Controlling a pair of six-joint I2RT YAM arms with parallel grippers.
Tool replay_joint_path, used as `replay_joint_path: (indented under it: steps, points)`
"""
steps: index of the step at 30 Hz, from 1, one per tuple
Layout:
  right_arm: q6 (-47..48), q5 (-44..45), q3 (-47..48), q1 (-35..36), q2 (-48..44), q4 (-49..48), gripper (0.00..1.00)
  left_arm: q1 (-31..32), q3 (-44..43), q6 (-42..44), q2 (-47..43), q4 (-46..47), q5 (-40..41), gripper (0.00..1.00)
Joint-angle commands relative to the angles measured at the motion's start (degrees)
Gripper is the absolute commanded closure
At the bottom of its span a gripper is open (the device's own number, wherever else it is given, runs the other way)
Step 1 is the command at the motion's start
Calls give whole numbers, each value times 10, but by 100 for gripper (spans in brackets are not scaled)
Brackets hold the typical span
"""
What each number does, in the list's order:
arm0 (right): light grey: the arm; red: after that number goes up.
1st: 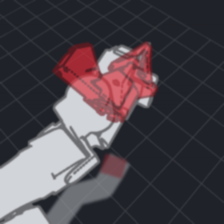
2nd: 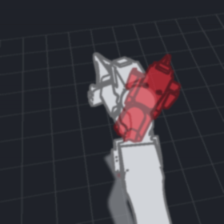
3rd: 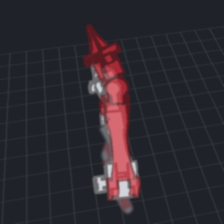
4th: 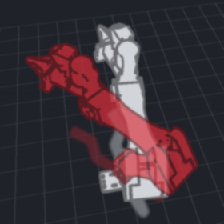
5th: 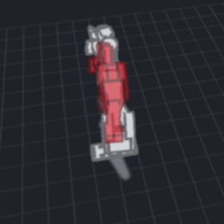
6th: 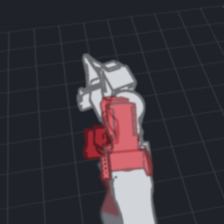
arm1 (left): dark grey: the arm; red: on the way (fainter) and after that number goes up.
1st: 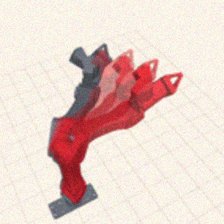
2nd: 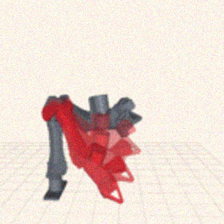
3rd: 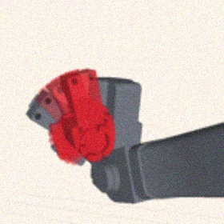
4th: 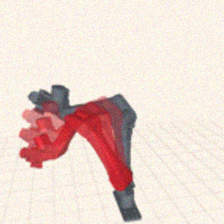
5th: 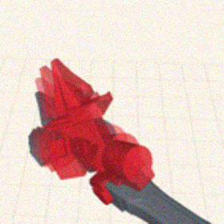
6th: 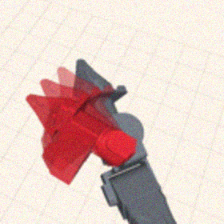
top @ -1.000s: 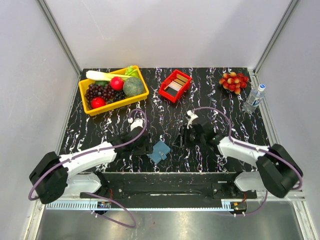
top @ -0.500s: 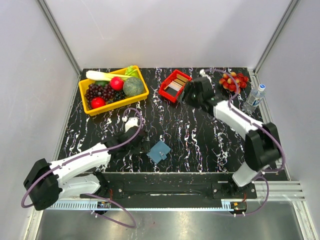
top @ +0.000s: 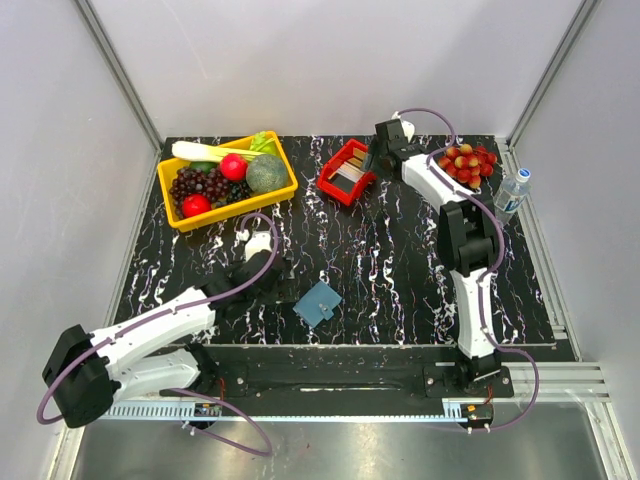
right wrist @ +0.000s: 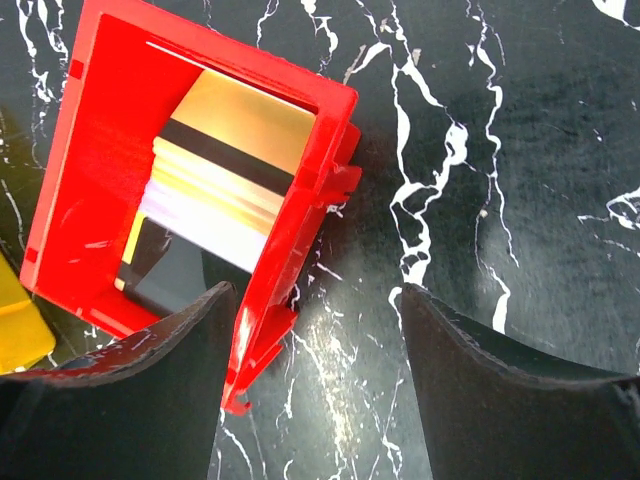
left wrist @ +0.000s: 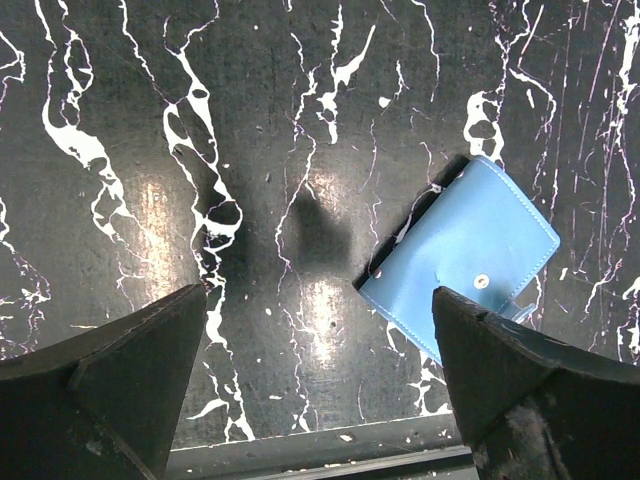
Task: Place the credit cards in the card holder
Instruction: Move the storage box to the center of the board.
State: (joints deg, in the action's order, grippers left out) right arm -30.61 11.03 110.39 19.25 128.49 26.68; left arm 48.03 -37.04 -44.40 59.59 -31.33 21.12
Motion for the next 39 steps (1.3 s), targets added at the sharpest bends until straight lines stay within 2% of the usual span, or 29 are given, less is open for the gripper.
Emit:
replay_joint_path:
  steps: [1,14,19,28,39]
  points:
    - [35,6,54,-3,20,15,27,-7,-22,15,-8,1,17,1]
    - [69,7,47,-3,65,6,27,-14,-25,25,11,7,4,1]
    - [63,31,13,-3,34,7,27,-14,-27,24,12,7,1,1]
    - [25,47,-143,-3,-75,-20,30,-16,-30,31,16,7,-5,1]
    - [0,46,-405,-3,-251,-57,31,-15,-21,26,21,19,-20,1]
